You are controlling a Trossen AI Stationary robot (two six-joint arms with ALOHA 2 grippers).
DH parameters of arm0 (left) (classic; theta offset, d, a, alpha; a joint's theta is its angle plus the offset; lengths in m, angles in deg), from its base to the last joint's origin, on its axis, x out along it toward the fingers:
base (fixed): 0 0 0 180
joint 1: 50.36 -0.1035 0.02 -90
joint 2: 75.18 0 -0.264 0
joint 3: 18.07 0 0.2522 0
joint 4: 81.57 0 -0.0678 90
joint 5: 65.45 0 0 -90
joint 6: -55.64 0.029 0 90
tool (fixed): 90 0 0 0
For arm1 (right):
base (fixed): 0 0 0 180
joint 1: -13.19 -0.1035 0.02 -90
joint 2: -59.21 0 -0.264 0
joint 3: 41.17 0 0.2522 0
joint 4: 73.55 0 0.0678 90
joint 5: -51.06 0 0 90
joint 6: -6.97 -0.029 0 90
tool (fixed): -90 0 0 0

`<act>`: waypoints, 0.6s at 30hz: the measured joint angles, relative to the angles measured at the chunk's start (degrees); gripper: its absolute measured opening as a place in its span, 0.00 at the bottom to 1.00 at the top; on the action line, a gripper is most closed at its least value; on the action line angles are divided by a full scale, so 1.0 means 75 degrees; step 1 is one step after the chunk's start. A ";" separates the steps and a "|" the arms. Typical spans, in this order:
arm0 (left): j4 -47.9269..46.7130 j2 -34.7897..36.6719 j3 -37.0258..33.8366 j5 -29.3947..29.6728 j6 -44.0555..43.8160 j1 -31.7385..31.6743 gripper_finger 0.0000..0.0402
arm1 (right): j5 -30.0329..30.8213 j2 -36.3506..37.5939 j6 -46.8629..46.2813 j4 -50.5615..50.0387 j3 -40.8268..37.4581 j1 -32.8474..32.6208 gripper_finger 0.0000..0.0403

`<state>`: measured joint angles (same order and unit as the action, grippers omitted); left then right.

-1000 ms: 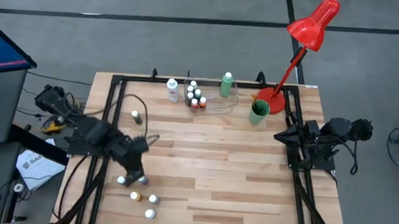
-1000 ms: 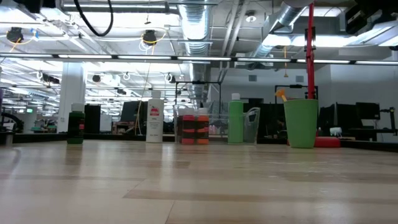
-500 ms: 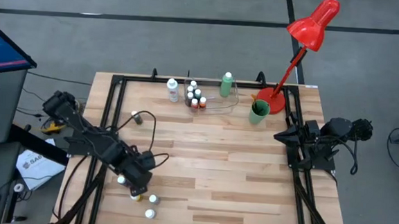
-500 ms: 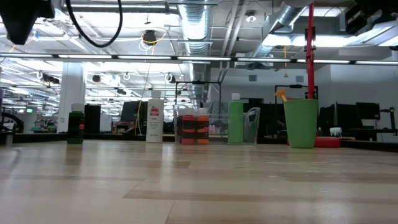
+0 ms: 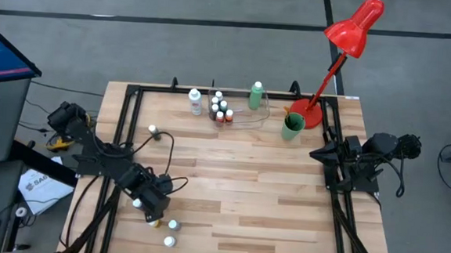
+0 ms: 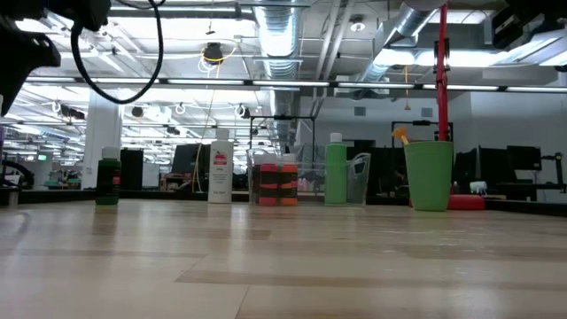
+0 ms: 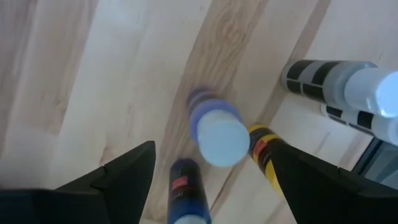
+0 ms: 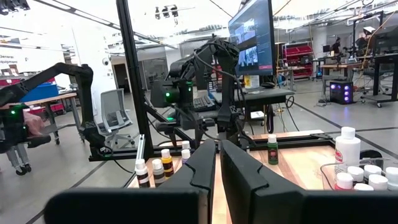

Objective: Pick & Place Paint Supplies
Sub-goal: Put the small purple paint bottle into the transparent bin

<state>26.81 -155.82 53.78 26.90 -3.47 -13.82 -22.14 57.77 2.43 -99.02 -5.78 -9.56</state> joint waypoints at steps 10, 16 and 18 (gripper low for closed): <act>0.0379 0.0003 -0.0318 0.0015 0.0017 0.0000 0.73 | 0.0000 0.0001 0.0000 0.0000 0.0000 -0.0002 0.05; 0.0379 0.0003 -0.0318 0.0104 0.0016 0.0000 0.58 | 0.0000 -0.0002 0.0001 0.0000 0.0000 -0.0001 0.05; 0.0382 0.0003 -0.0318 0.0143 0.0020 -0.0002 0.51 | 0.0000 -0.0001 0.0000 0.0000 0.0000 -0.0001 0.05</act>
<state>29.67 -155.80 51.39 27.98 -3.32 -13.84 -22.14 57.76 2.43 -99.02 -5.78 -9.56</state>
